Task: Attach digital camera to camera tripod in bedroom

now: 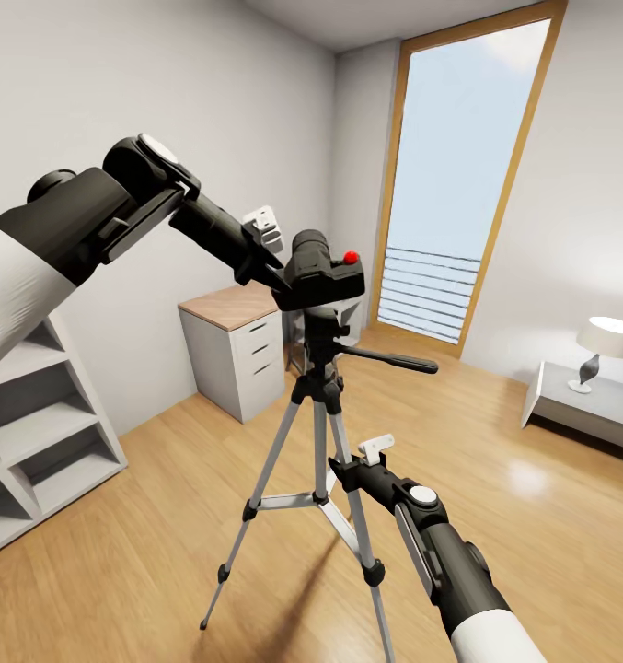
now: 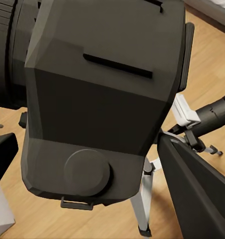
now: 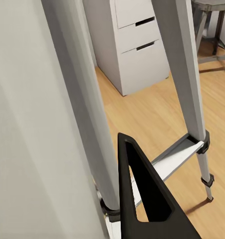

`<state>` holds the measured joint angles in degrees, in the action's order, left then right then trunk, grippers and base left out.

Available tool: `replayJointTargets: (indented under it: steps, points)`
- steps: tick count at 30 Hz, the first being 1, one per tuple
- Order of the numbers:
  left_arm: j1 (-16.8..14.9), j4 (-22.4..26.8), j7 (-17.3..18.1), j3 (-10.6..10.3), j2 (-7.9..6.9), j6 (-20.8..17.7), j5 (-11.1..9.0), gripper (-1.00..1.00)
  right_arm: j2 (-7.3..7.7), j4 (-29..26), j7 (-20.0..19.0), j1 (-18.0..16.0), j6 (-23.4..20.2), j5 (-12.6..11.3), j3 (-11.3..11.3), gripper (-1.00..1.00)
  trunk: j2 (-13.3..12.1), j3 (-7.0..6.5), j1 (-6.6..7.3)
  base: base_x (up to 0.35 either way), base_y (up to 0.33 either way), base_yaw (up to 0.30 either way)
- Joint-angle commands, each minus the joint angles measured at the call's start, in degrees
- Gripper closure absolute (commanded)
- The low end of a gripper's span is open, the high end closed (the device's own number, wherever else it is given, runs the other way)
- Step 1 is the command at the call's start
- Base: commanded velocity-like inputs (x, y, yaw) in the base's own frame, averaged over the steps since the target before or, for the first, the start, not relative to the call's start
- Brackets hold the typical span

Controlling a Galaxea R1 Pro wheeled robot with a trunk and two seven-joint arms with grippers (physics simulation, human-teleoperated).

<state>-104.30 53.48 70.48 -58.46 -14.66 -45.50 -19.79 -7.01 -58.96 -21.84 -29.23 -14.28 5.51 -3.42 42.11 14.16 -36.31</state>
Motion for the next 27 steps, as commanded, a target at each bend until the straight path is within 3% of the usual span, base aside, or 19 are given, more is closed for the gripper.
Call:
replayJointTargets:
  steps: [1,26,27]
  points:
    - [-0.1,0.0,0.0,-0.2,-0.07,-0.4,-0.4,1.0,-0.01,3.5,-0.2,0.0,-1.9,2.0,0.2,1.0,0.1,0.1,-0.02,0.0,0.0,0.0]
    - [-0.1,-0.2,0.0,-0.4,0.21,-0.8,-0.5,1.0,0.03,3.5,-0.2,0.0,-1.9,2.0,0.2,1.0,0.1,0.1,-0.02,0.0,0.0,0.0]
    - [-0.1,-0.2,0.0,-0.4,0.22,-0.8,-0.5,-1.0,0.04,3.5,-0.2,0.0,-1.9,2.0,0.2,1.0,0.1,0.1,-0.02,0.0,0.0,0.0]
